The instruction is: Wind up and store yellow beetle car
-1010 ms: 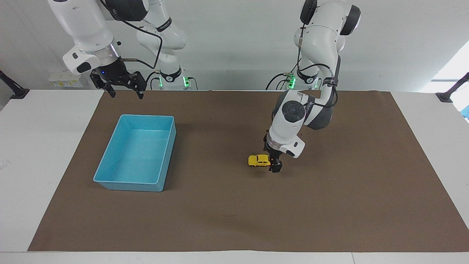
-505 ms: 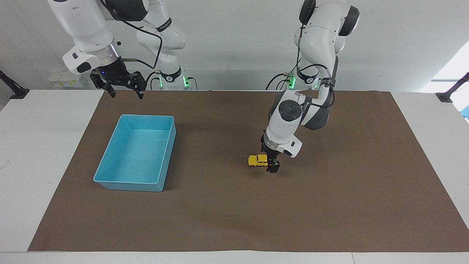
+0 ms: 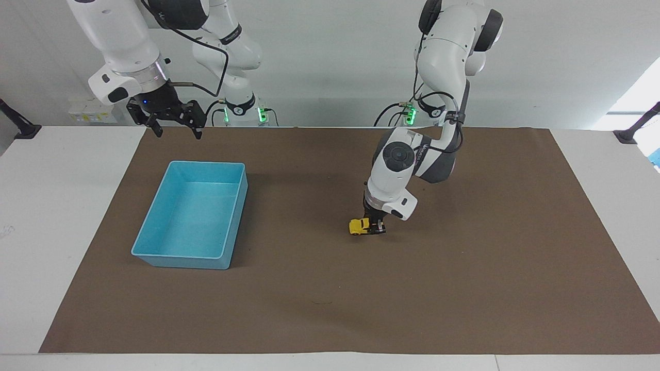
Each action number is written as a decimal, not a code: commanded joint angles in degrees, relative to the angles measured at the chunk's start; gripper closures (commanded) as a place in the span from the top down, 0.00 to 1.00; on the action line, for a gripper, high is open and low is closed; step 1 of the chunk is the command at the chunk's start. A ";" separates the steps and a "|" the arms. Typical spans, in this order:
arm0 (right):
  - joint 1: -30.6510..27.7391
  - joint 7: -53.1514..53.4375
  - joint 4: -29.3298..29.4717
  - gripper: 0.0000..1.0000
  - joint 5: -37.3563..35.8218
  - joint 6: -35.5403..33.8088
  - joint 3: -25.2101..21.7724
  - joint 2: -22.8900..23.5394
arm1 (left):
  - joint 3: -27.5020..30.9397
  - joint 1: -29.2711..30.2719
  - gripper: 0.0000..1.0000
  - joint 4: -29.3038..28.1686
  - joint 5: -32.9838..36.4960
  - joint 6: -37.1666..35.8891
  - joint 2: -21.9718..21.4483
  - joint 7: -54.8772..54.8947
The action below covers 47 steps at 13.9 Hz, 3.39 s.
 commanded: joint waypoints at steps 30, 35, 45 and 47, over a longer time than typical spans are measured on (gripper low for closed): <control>-0.65 -1.74 -1.74 1.00 1.35 1.06 -0.04 -1.44 | 1.54 11.64 1.00 -10.18 7.29 0.00 -6.05 5.01; -0.65 -1.74 -1.74 1.00 1.35 1.06 -0.04 -1.44 | 1.54 12.70 1.00 -2.80 7.38 -12.04 -10.11 7.21; -0.65 -1.74 -1.74 1.00 1.35 1.06 -0.04 -1.44 | 1.54 12.78 1.00 -0.95 8.87 -10.74 -9.32 11.16; -0.65 -1.74 -1.74 1.00 1.35 1.06 -0.04 -1.44 | 1.54 13.22 1.00 -0.77 8.87 -9.43 -9.14 11.43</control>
